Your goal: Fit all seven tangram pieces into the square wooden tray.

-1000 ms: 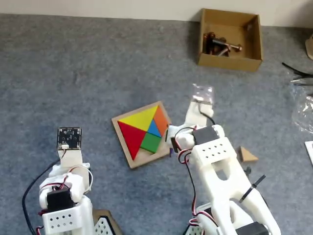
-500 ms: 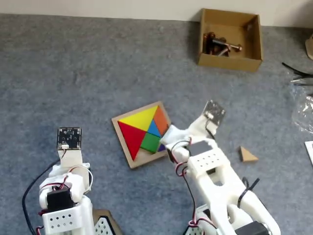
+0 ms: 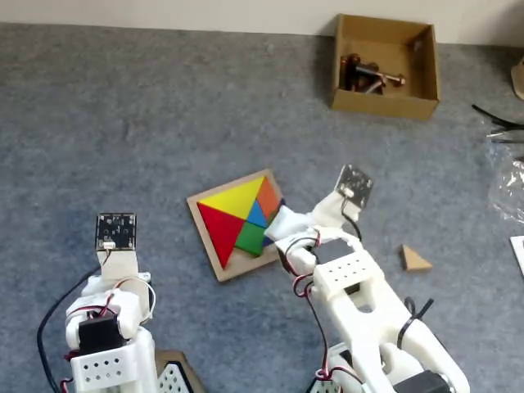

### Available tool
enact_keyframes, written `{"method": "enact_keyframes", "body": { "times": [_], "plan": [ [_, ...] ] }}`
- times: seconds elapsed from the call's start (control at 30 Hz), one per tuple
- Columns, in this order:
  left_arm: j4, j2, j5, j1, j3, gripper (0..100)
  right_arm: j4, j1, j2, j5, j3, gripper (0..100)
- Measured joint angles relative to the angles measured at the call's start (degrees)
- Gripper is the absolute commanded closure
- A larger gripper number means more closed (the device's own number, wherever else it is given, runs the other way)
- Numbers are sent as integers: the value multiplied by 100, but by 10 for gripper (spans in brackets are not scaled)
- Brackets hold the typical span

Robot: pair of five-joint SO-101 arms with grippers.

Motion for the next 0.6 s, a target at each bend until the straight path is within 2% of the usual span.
{"method": "enact_keyframes", "body": {
  "times": [0.1,0.6],
  "plan": [
    [0,0,0,0,0,995,-35,0,0,0,255,861],
    [0,0,0,0,0,995,-53,-9,-9,35,299,858]
  ]
}}
